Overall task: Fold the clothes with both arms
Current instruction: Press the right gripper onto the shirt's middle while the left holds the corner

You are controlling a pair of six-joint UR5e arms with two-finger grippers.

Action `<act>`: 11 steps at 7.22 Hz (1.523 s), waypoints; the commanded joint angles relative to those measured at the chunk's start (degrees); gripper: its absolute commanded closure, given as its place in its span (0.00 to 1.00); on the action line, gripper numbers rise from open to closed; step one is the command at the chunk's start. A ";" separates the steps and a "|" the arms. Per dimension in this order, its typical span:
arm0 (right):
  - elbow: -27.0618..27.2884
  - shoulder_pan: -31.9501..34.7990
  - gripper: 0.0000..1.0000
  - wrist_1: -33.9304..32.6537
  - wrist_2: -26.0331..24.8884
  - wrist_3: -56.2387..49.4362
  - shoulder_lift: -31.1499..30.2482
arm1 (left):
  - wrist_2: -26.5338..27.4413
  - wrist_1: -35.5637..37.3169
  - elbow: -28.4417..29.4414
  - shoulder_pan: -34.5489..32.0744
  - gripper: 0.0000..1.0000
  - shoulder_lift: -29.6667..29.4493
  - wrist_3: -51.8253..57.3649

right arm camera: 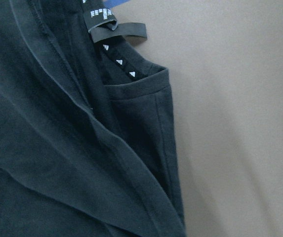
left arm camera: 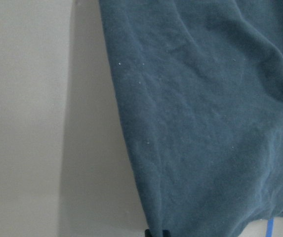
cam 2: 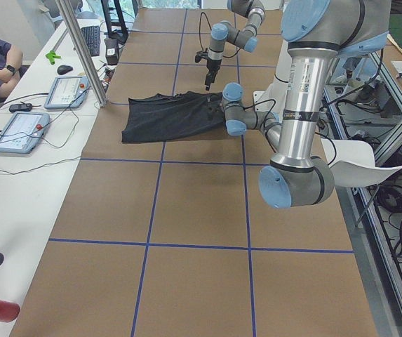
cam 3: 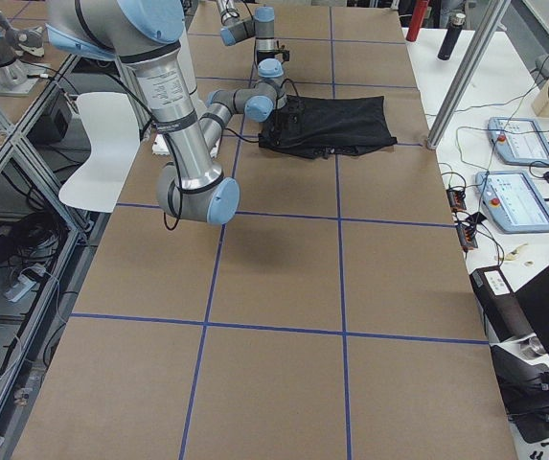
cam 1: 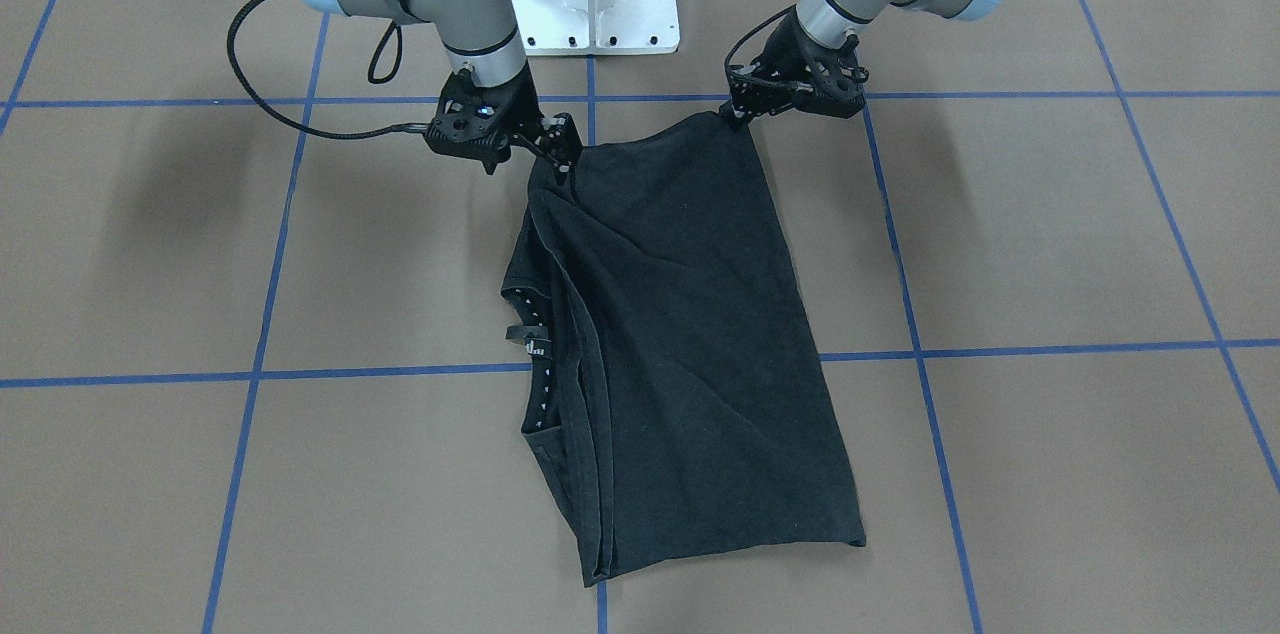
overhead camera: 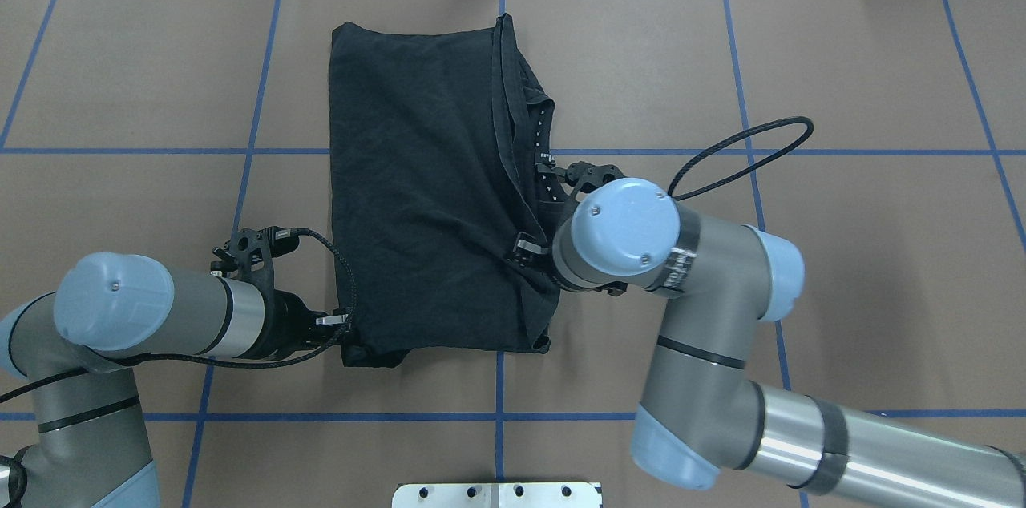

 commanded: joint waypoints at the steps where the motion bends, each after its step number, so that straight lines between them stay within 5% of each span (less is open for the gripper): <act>1: -7.01 -0.71 0.03 0.01 -3.89 3.06 4.94 | 0.04 -0.07 0.01 0.09 1.00 -0.06 -0.01; 4: -7.12 -2.11 0.03 0.01 -4.86 2.62 4.07 | 0.13 -0.07 0.01 0.18 1.00 -0.15 -0.18; 7: -6.77 -1.77 0.20 0.10 -5.48 -0.52 3.72 | 0.13 0.02 0.01 0.18 1.00 -0.24 -0.18; 11: -7.12 -2.03 0.25 0.10 -5.65 -1.24 2.13 | 0.13 -0.07 0.01 0.27 1.00 -0.24 -0.27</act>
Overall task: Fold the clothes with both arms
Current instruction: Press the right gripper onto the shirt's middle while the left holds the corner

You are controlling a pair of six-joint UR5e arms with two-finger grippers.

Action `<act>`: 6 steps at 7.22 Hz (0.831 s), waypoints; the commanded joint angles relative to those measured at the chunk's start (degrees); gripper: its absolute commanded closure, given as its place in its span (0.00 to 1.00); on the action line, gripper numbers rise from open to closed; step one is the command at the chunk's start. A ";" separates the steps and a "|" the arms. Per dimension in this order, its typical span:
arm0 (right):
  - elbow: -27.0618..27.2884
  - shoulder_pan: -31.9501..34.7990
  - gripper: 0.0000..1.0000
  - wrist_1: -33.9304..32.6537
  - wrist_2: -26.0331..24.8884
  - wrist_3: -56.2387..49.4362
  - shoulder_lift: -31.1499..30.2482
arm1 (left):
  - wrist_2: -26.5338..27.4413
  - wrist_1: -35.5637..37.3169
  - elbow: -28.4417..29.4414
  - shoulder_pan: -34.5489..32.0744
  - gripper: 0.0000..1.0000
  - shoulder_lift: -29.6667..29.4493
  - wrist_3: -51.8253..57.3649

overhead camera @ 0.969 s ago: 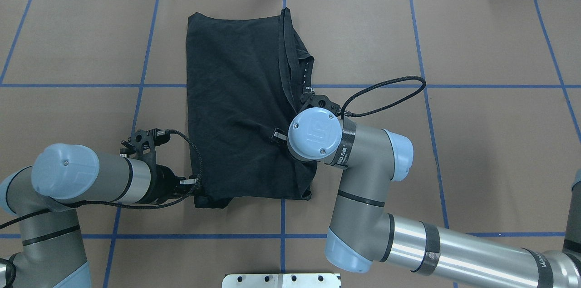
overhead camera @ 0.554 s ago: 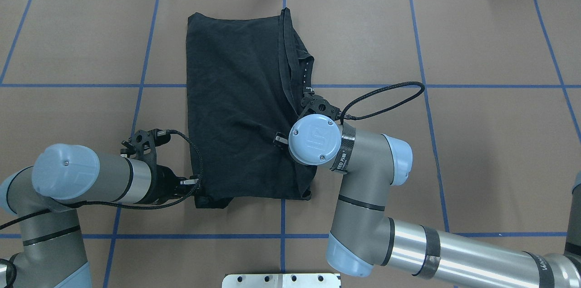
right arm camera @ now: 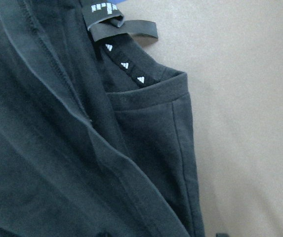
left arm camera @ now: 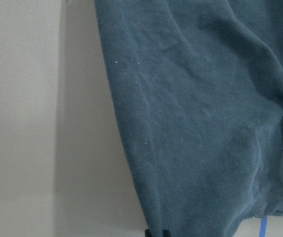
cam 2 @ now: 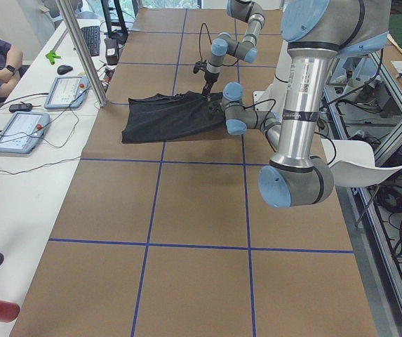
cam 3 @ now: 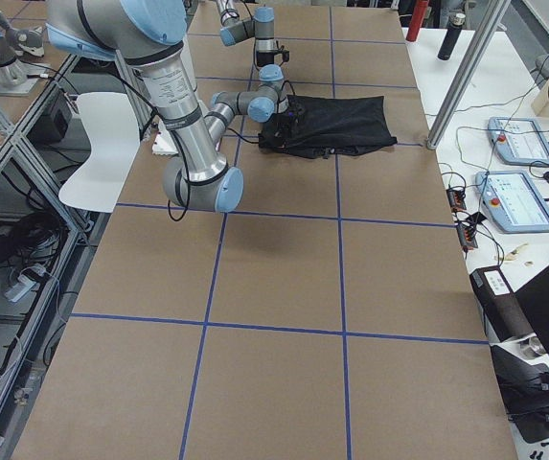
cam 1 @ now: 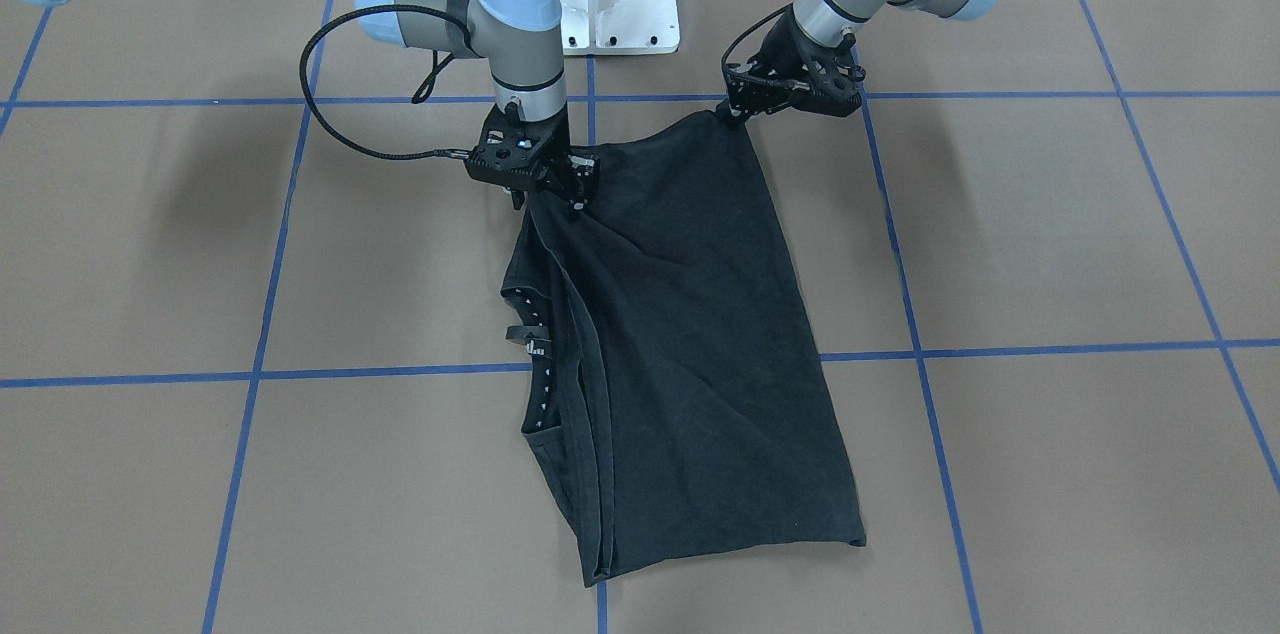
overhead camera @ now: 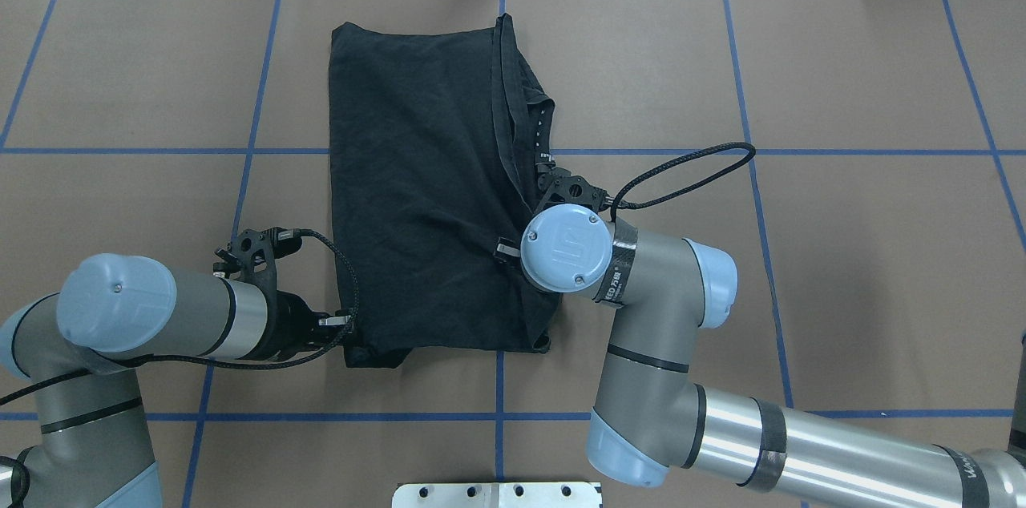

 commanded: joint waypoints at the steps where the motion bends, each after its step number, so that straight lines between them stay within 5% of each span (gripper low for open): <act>1: -0.14 -0.10 0.30 0.00 -0.10 -0.13 -0.33 | 0.00 0.00 -0.09 0.01 1.00 0.00 -0.03; 3: -0.22 -0.18 0.43 -0.09 -0.10 -0.92 -0.25 | 0.00 0.00 -0.09 -0.08 1.00 0.00 0.06; 6: -0.49 -0.18 0.45 -0.09 -0.01 -1.45 -0.42 | 0.00 0.00 -0.18 -0.08 1.00 0.00 -0.03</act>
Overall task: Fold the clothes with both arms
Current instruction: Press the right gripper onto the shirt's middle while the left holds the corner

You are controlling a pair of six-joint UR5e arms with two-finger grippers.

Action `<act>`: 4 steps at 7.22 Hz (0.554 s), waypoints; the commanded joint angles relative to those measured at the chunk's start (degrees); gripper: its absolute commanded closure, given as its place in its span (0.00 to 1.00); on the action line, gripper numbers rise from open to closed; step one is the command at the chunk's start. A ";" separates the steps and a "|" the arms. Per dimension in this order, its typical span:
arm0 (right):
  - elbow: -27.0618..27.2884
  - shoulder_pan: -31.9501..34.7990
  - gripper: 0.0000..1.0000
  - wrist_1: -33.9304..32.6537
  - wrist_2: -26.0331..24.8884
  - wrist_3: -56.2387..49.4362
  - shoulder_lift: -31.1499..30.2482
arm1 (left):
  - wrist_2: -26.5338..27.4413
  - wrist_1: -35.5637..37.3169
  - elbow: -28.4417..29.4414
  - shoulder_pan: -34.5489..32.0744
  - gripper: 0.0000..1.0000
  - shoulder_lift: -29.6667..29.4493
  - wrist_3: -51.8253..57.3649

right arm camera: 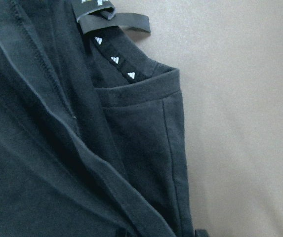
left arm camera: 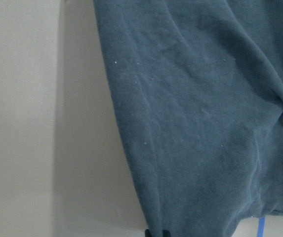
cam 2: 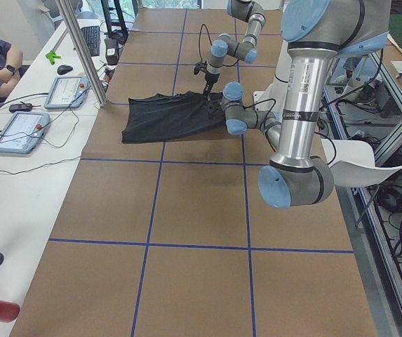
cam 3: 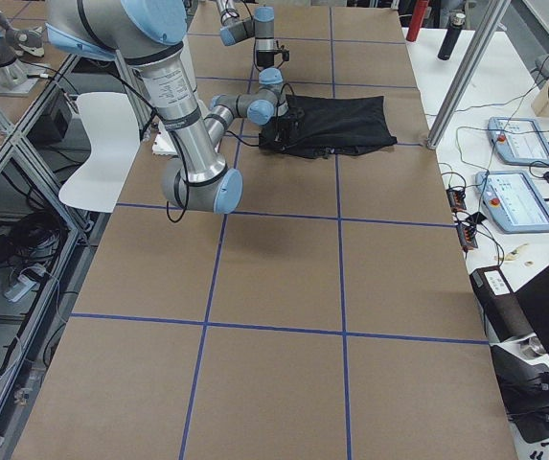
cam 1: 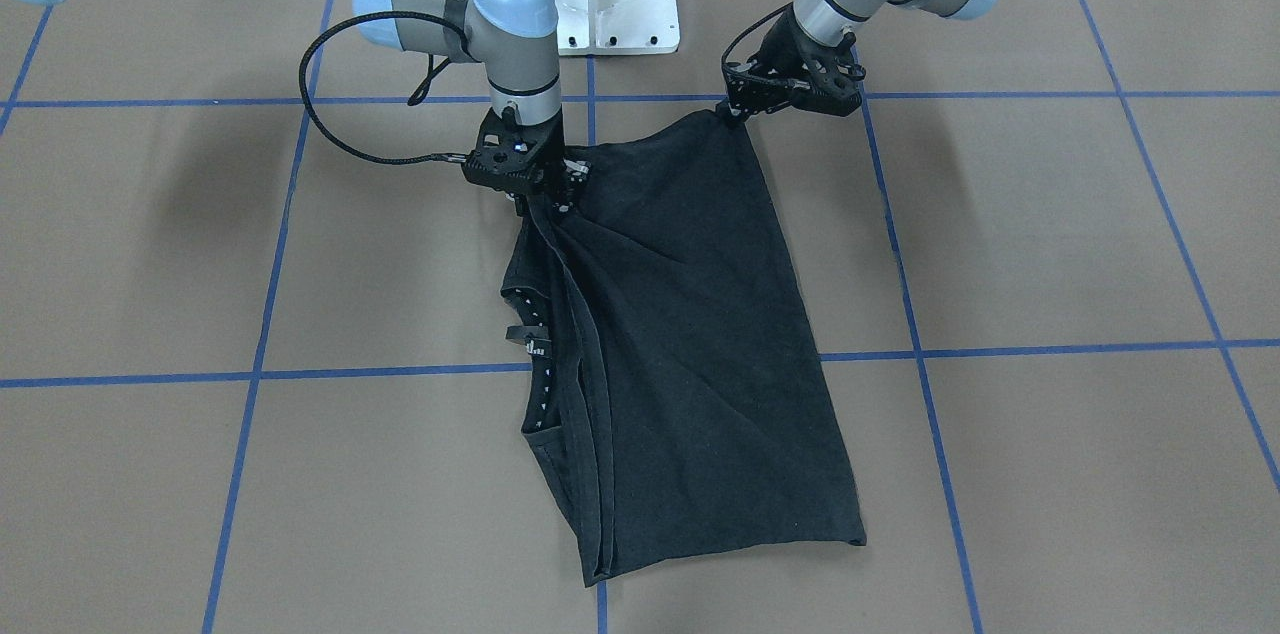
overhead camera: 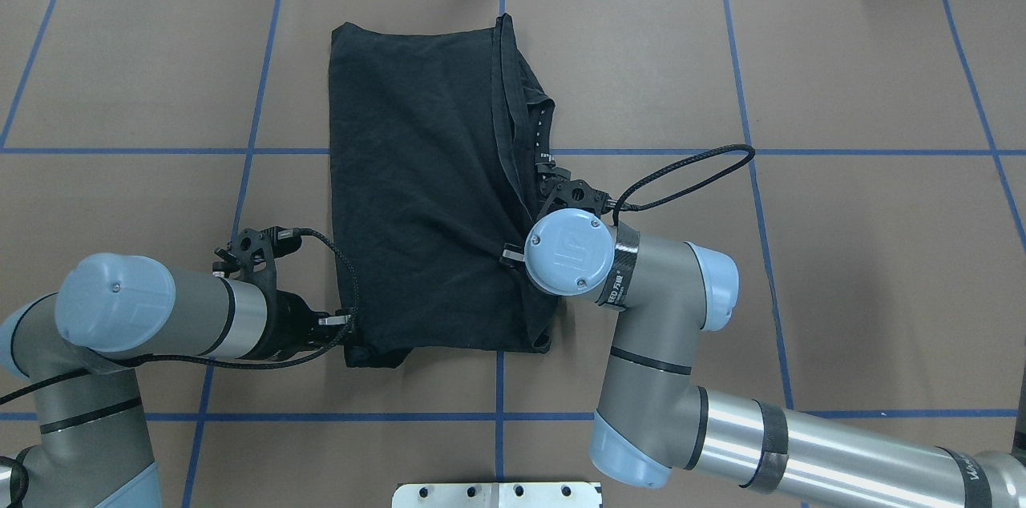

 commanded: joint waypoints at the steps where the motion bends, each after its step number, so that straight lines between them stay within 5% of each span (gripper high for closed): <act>1: -0.13 -0.03 0.46 0.00 0.01 -0.10 0.05 | 0.00 0.00 0.01 0.00 1.00 0.09 -0.01; 2: -0.04 -0.03 0.64 0.00 0.10 -0.10 0.13 | 0.00 0.00 0.01 0.00 1.00 0.09 -0.01; 3: -0.04 -0.03 0.92 0.00 0.10 -0.71 0.22 | 0.00 0.00 0.01 0.00 1.00 0.09 -0.01; 4: -0.04 -0.03 1.00 0.00 0.10 -0.89 0.14 | 0.00 0.00 0.01 0.00 1.00 0.09 -0.01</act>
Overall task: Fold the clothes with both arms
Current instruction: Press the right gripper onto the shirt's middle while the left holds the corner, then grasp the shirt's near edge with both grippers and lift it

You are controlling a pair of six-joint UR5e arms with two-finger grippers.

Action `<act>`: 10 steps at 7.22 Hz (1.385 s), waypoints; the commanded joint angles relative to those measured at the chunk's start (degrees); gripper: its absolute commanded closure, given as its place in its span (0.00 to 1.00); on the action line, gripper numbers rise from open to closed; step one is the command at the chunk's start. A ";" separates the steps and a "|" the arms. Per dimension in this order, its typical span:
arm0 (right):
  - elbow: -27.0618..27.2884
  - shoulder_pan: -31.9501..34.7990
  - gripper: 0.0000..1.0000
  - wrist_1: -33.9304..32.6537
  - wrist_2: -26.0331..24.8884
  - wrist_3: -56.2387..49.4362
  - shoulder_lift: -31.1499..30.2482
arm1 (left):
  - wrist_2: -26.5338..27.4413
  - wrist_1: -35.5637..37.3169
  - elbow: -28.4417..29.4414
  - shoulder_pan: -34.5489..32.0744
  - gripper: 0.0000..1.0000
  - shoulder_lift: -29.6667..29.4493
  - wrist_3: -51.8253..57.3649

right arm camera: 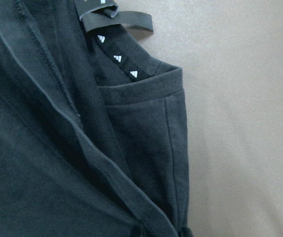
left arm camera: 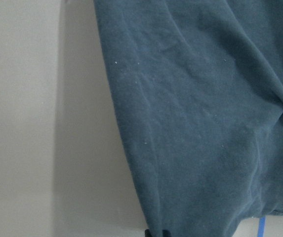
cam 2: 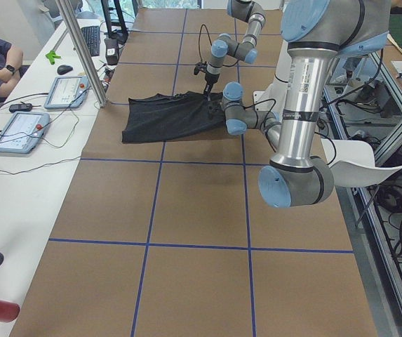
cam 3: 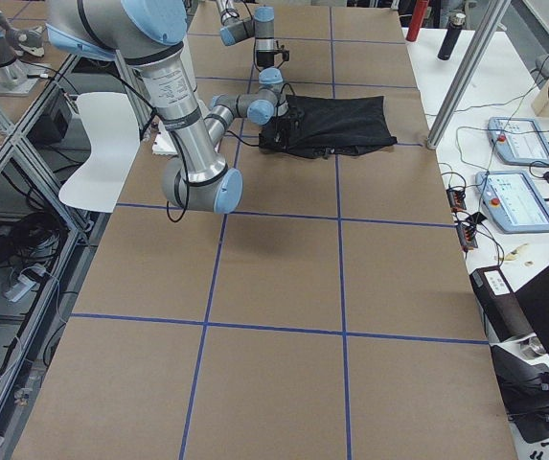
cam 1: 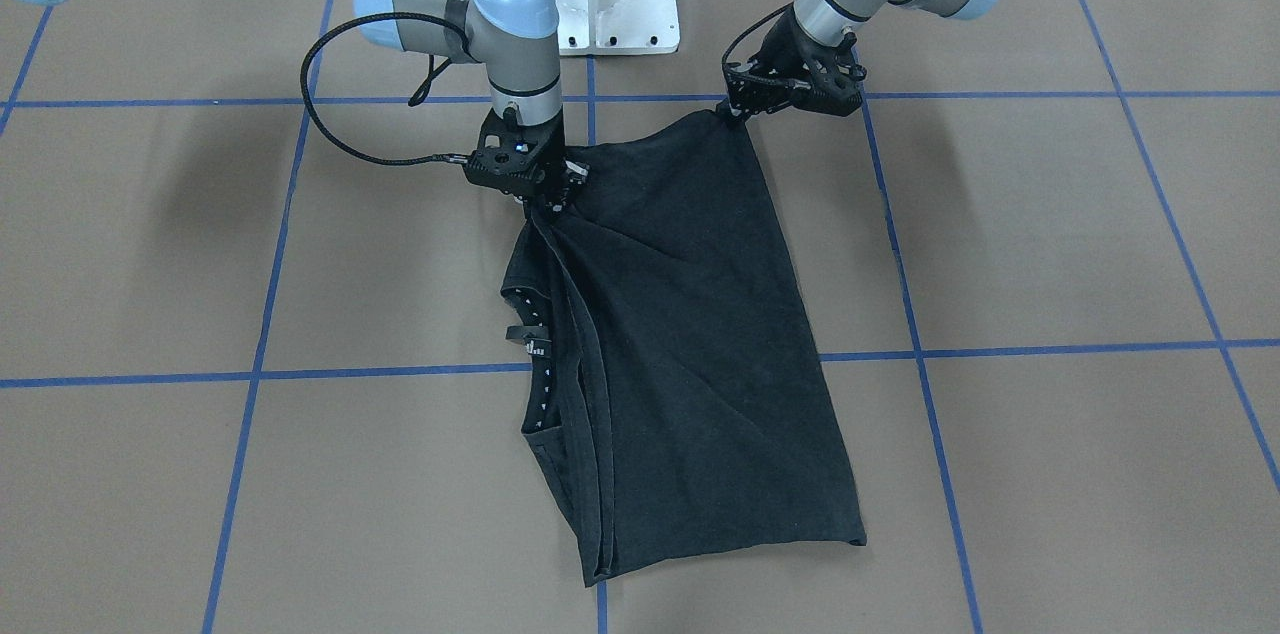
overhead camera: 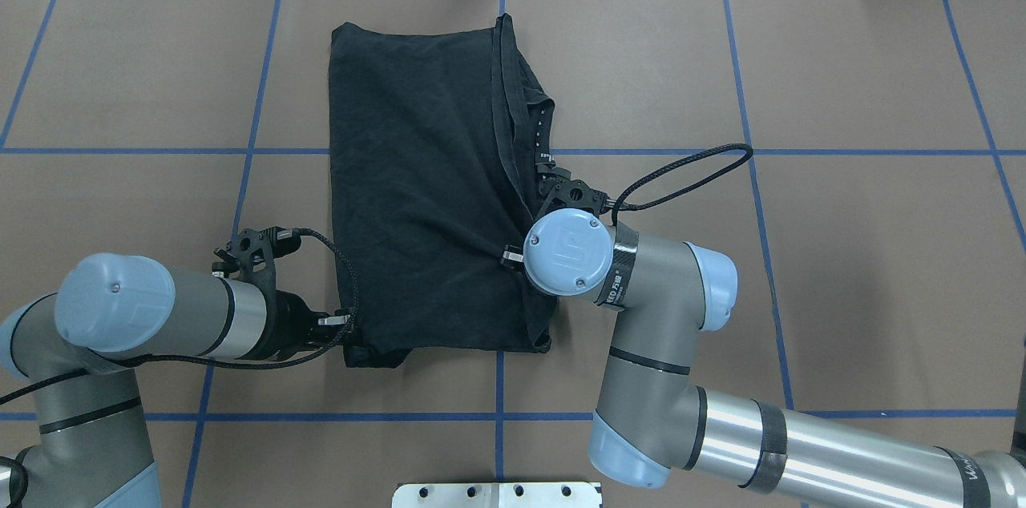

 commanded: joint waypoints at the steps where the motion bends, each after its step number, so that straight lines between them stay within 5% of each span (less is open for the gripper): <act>1: 0.11 -0.09 1.00 0.00 -0.08 -0.34 -0.10 | 0.00 0.00 -0.08 0.00 1.00 0.01 0.09; 5: 5.35 0.79 1.00 -0.79 2.89 -0.69 -1.49 | -0.61 0.00 -0.43 0.00 1.00 0.01 0.26; 8: 25.62 -2.44 1.00 -0.97 5.02 -0.69 -15.71 | -4.55 0.18 -8.84 0.09 1.00 4.03 0.44; 10: 36.00 -4.13 1.00 -8.12 6.86 -0.60 -17.07 | -9.55 0.35 -16.66 0.09 1.00 6.34 -0.95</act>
